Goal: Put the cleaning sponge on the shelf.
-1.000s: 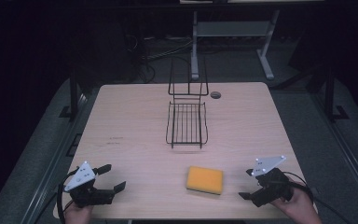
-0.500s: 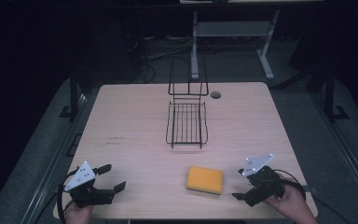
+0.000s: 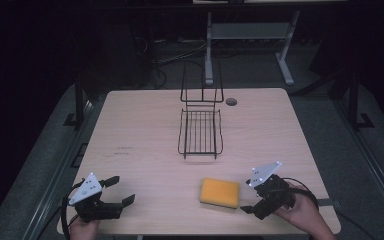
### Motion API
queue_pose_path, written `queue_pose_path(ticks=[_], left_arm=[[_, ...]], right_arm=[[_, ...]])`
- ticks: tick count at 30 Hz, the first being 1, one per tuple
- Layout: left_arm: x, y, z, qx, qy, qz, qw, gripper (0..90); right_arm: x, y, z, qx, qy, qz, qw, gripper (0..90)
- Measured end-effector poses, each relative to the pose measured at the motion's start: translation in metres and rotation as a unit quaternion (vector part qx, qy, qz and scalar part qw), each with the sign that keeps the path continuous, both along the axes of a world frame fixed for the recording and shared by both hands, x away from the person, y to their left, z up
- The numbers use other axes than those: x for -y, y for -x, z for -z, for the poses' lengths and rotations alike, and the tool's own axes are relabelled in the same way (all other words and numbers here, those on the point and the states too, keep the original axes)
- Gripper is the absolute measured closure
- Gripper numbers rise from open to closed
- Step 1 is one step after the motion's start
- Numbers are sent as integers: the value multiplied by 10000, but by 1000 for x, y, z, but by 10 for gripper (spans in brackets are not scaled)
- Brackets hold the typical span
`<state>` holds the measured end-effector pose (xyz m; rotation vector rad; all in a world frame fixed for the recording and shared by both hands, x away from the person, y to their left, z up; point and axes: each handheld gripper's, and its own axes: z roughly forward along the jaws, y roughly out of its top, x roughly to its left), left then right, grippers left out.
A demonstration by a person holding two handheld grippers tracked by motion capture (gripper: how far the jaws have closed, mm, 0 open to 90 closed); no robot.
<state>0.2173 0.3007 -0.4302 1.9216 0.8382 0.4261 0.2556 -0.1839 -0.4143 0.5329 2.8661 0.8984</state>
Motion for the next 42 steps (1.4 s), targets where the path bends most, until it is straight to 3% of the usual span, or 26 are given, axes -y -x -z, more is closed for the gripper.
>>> queue_pose_path(ticks=[19, 42], left_arm=[[0, 0, -1, -7, 23, 17, 10000, 140], [1, 0, -1, -7, 35, 39, 10000, 141]], right_arm=[[-23, -17, -2, -207, 90, -269, 9994, 168], [-52, -36, -6, -277, 305, -599, 9974, 160]])
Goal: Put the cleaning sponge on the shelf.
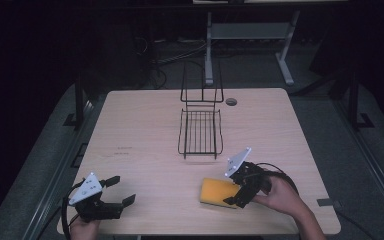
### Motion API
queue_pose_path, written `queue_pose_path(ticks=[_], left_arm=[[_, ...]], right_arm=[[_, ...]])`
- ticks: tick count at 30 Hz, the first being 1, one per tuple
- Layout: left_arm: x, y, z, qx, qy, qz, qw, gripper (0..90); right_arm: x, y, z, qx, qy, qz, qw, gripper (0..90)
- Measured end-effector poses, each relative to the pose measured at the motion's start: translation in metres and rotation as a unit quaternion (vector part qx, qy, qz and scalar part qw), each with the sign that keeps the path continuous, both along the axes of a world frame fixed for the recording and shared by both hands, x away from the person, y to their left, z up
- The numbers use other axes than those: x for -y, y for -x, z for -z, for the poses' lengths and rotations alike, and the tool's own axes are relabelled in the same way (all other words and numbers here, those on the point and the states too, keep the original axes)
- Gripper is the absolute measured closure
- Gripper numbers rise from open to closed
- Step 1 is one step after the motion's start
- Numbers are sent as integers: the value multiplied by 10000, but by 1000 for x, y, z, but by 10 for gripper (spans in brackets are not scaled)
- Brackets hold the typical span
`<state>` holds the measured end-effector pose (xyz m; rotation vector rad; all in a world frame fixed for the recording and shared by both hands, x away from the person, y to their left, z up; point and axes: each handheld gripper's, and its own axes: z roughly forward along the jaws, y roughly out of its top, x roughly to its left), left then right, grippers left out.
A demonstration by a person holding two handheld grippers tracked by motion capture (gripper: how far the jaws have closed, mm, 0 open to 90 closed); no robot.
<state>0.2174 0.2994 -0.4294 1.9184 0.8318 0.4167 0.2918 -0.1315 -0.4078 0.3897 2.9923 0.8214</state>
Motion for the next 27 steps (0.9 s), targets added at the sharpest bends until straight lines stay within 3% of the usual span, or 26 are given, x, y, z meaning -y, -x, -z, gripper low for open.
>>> queue_pose_path(ticks=[27], left_arm=[[0, 1, -1, 6, 39, 15, 10000, 140]], right_arm=[[-22, -10, 19, -165, 318, -157, 9992, 158]])
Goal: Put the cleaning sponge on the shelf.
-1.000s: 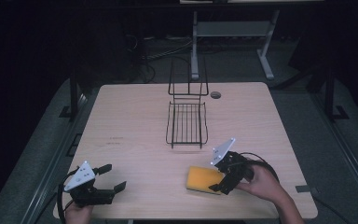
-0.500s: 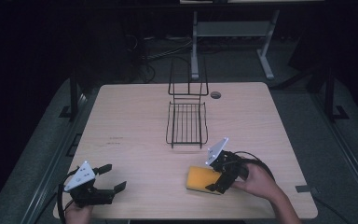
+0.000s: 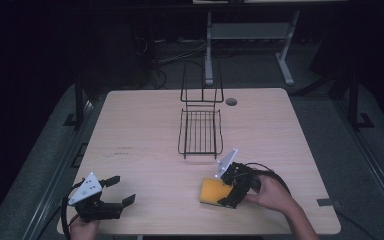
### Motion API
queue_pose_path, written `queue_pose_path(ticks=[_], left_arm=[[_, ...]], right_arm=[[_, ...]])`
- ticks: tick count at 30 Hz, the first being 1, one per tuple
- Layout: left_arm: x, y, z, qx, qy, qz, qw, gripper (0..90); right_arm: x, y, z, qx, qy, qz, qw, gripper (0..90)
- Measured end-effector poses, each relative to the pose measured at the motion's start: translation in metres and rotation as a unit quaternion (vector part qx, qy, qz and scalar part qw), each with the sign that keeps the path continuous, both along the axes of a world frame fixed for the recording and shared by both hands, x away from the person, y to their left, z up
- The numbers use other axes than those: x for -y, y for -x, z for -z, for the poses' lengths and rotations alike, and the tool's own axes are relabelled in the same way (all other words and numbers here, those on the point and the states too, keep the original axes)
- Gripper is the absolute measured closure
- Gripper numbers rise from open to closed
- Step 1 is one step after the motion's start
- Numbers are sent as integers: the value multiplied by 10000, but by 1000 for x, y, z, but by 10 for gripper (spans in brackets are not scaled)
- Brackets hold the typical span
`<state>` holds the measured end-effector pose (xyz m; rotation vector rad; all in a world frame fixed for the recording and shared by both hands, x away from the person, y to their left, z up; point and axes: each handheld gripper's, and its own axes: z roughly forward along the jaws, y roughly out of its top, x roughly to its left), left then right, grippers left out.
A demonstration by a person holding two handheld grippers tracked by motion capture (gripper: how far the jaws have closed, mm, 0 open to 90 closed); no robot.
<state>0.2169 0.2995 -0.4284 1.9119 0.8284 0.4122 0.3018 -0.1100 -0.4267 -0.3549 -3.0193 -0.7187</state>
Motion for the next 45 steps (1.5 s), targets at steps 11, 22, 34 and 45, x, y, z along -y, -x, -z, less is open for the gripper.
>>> queue_pose_path(ticks=[11, 22, 34, 45], left_arm=[[0, 0, 0, -2, 8, 8, 10000, 140], [0, 0, 0, -4, 9, 19, 10000, 141], [0, 0, 0, -12, 38, 14, 10000, 141], [0, 0, 0, -11, 29, 9, 10000, 140]], right_arm=[[-5, -1, 7, 29, 81, -18, 10000, 158], [-11, -1, 17, 39, 222, -69, 9997, 158], [-13, 1, 21, 86, 278, -101, 9995, 194], [-12, 0, 19, 124, 254, -137, 9995, 213]])
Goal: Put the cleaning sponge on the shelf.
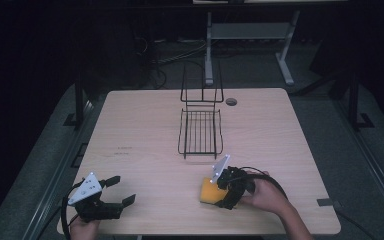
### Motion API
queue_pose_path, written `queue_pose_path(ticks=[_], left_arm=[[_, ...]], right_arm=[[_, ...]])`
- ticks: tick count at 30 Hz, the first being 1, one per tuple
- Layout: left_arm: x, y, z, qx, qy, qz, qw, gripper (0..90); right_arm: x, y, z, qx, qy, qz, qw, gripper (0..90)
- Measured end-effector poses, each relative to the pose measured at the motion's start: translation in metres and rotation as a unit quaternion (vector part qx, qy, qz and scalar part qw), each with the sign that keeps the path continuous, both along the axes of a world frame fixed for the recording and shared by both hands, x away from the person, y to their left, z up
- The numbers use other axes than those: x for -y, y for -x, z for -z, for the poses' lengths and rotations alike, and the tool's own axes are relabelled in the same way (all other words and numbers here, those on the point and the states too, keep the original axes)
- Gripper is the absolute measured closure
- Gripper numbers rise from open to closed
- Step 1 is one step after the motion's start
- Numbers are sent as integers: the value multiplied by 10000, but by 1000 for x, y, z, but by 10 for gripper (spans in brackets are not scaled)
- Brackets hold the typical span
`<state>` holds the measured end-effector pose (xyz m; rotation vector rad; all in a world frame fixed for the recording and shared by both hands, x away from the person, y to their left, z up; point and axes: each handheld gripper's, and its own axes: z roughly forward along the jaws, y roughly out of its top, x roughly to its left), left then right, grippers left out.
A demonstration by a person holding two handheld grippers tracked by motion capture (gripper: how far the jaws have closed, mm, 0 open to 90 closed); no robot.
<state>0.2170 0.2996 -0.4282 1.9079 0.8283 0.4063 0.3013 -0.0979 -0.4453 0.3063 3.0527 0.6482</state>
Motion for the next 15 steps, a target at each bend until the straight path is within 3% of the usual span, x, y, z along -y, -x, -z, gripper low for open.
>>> queue_pose_path(ticks=[15], left_arm=[[0, 0, -1, 18, 55, -15, 10000, 140]], right_arm=[[-1, -12, -21, -4, -191, -52, 9998, 214]])
